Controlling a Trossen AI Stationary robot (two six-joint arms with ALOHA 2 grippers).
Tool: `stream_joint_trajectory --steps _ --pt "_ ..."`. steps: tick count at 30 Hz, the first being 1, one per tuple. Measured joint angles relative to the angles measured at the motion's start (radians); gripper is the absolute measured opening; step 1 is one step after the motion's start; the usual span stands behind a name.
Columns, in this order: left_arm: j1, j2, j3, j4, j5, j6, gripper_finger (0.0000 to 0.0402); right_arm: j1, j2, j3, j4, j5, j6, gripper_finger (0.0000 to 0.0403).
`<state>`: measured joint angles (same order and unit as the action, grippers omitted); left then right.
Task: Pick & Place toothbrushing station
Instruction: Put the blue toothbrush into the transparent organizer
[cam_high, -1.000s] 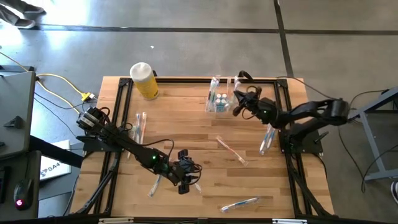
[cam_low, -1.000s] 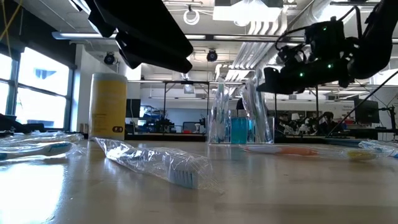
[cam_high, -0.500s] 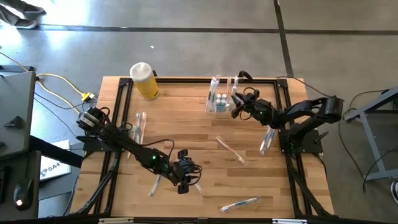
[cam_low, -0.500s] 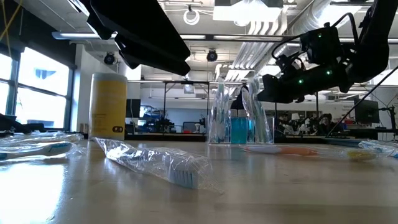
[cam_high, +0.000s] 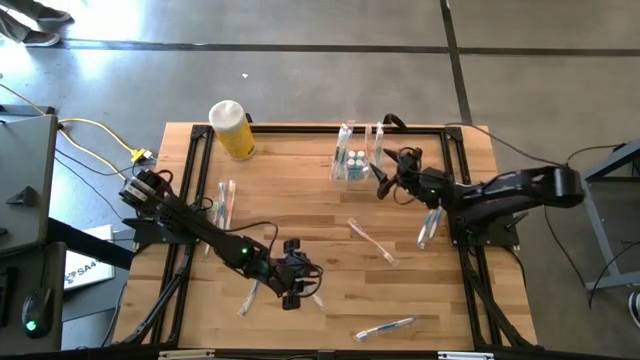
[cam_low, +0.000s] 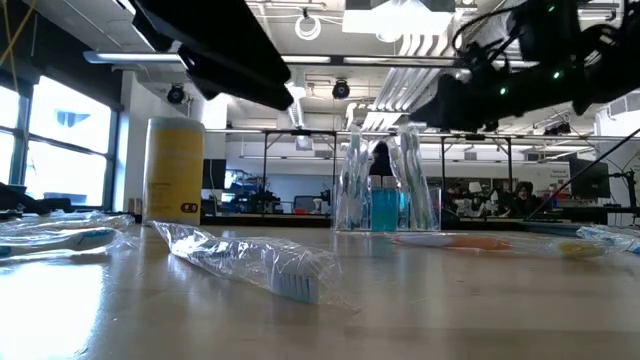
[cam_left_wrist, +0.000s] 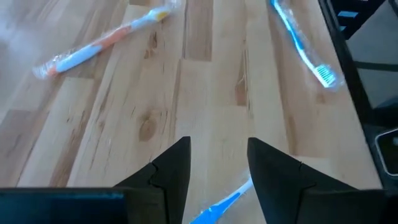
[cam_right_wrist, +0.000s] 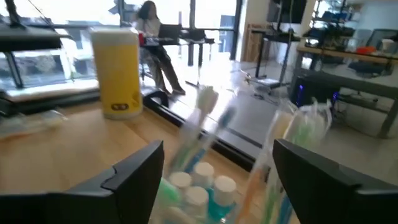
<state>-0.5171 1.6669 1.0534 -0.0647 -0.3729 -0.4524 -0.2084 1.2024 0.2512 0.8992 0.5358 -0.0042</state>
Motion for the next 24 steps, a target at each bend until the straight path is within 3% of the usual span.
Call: stream_joint_trajectory --steps 6,11,17,24 --pt "0.0 -0.087 0.0 -0.117 0.015 -0.042 0.0154 0.179 -0.206 0.0 -0.113 0.004 0.0 0.029" --pt "0.0 -0.134 0.0 -0.321 0.052 -0.253 0.0154 0.371 -0.299 0.0 -0.162 -0.113 0.003 0.0287" --pt "-0.014 -0.138 -0.001 -0.567 0.113 -0.618 0.0154 0.566 -0.297 0.0 -0.159 -0.161 0.012 0.0286" --pt "-0.035 -0.13 -0.001 -0.64 0.129 -0.654 0.0154 0.683 -0.237 0.0 -0.158 -0.161 0.043 0.0286"
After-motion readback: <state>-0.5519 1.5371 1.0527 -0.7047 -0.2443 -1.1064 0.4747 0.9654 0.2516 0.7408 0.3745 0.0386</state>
